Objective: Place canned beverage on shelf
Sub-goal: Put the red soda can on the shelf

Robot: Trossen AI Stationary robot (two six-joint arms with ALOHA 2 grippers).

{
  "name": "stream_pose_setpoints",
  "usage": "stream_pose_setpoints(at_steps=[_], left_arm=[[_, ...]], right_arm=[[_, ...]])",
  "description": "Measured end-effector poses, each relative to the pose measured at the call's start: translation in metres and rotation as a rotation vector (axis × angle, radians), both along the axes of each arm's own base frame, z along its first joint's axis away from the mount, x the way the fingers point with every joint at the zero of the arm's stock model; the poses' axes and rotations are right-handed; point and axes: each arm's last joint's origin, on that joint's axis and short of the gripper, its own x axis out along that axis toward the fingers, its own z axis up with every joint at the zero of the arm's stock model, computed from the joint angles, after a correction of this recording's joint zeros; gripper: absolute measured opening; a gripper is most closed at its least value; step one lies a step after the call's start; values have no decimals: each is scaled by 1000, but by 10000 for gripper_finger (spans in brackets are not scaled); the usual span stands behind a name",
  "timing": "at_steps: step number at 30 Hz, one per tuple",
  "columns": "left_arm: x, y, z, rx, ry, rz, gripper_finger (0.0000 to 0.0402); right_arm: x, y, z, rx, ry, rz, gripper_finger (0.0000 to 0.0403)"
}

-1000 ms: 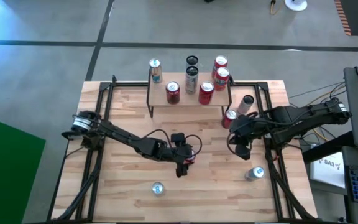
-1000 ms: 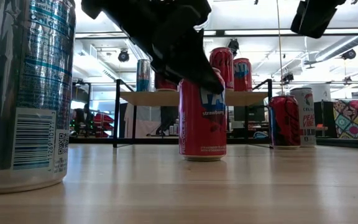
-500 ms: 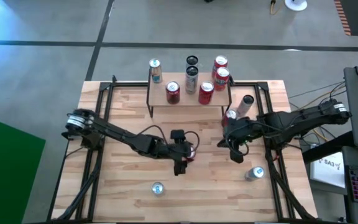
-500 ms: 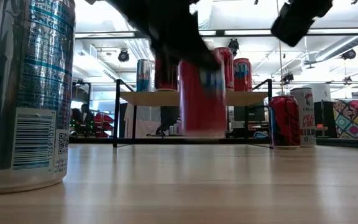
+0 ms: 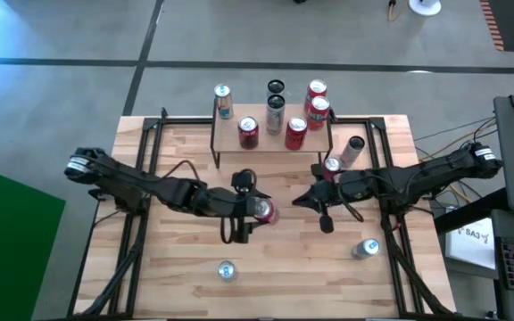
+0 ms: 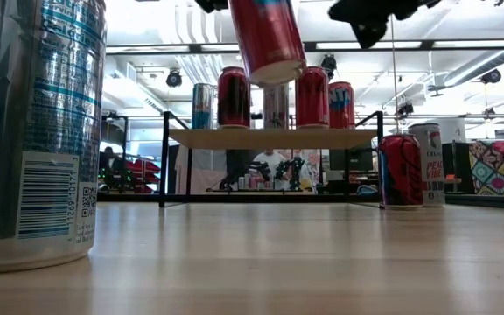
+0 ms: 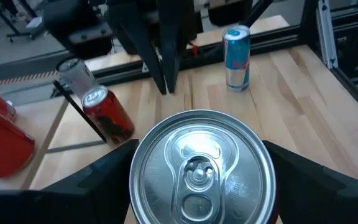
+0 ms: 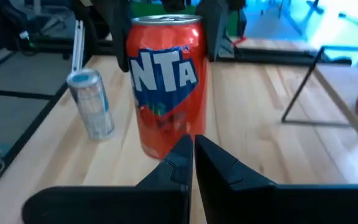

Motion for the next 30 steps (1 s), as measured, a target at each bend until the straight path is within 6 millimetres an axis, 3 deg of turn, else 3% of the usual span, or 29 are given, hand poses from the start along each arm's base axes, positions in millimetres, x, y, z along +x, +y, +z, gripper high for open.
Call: stream_pose_setpoints(at_steps=[6, 13, 20, 23, 30], left_arm=[[0, 0, 0, 33, 3, -13, 288], [1, 5, 1, 74, -3, 3, 288], [2, 8, -1, 81, 9, 13, 289], [3, 8, 0, 84, -3, 7, 289], [3, 8, 0, 91, -12, 13, 289]], right_arm=[[13, 4, -6, 25, -25, 45, 75], [32, 7, -16, 61, 14, 25, 225], [56, 10, -8, 21, 73, 28, 349], [70, 12, -7, -27, 87, 36, 372], [93, 13, -9, -129, 99, 31, 377]])
